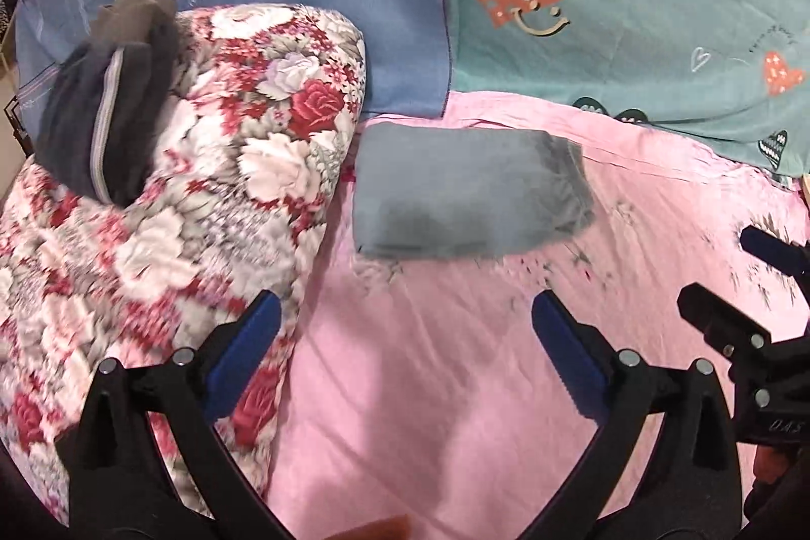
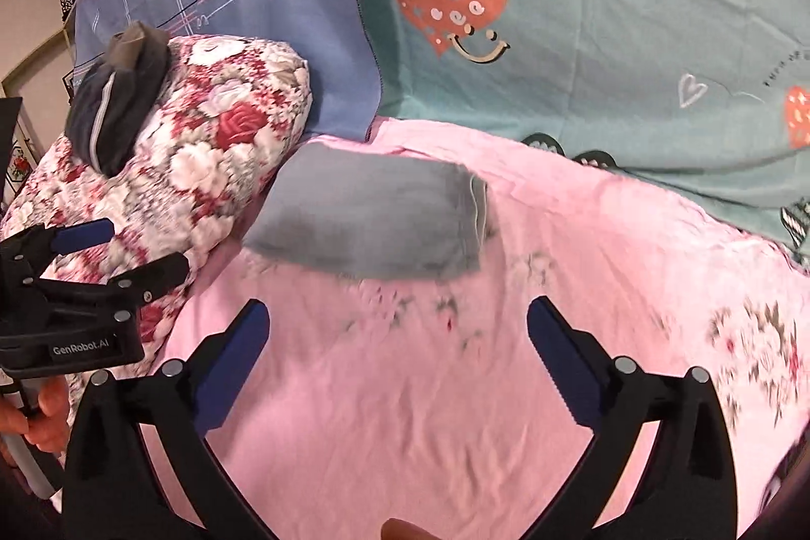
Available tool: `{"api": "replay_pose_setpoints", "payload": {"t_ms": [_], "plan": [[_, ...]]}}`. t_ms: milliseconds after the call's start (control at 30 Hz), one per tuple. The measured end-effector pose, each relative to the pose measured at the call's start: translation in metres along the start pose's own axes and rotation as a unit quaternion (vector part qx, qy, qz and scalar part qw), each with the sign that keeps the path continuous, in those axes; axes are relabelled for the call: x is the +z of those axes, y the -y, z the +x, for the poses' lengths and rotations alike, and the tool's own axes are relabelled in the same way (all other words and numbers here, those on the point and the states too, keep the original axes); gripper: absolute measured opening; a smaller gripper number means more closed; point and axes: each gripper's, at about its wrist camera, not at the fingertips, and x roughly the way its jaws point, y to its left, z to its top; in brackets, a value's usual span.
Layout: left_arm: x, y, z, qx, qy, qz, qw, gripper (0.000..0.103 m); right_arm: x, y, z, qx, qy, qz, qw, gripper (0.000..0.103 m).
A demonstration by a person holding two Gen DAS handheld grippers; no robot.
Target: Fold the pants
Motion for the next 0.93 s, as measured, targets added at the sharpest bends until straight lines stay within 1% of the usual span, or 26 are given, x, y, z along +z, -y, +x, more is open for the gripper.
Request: {"api": "replay_pose_setpoints", "payload": {"t_ms": [133, 367, 667, 933], "plan": [[-0.017, -0.003, -0.027, -0.003, 0.008, 0.001, 1.0, 0.101, -0.015, -0.01, -0.018, -0.004, 0.002, -0.004, 1.0, 0.102], [-0.028, -0.002, -0.05, -0.006, 0.023, 0.01, 0.9997, 0.101, -0.026, -0.016, -0.042, -0.005, 0.01, 0.006, 1.0, 0.102], [-0.029, 0.0, -0.061, -0.016, 0.037, 0.017, 0.999, 0.101, -0.031, -0.022, -0.053, -0.014, 0.013, 0.004, 1.0, 0.102], [-0.028, 0.0, -0.062, -0.019, 0.037, 0.017, 0.999, 0.101, -0.031, -0.022, -0.06, -0.017, 0.017, 0.007, 1.0, 0.102]]}}
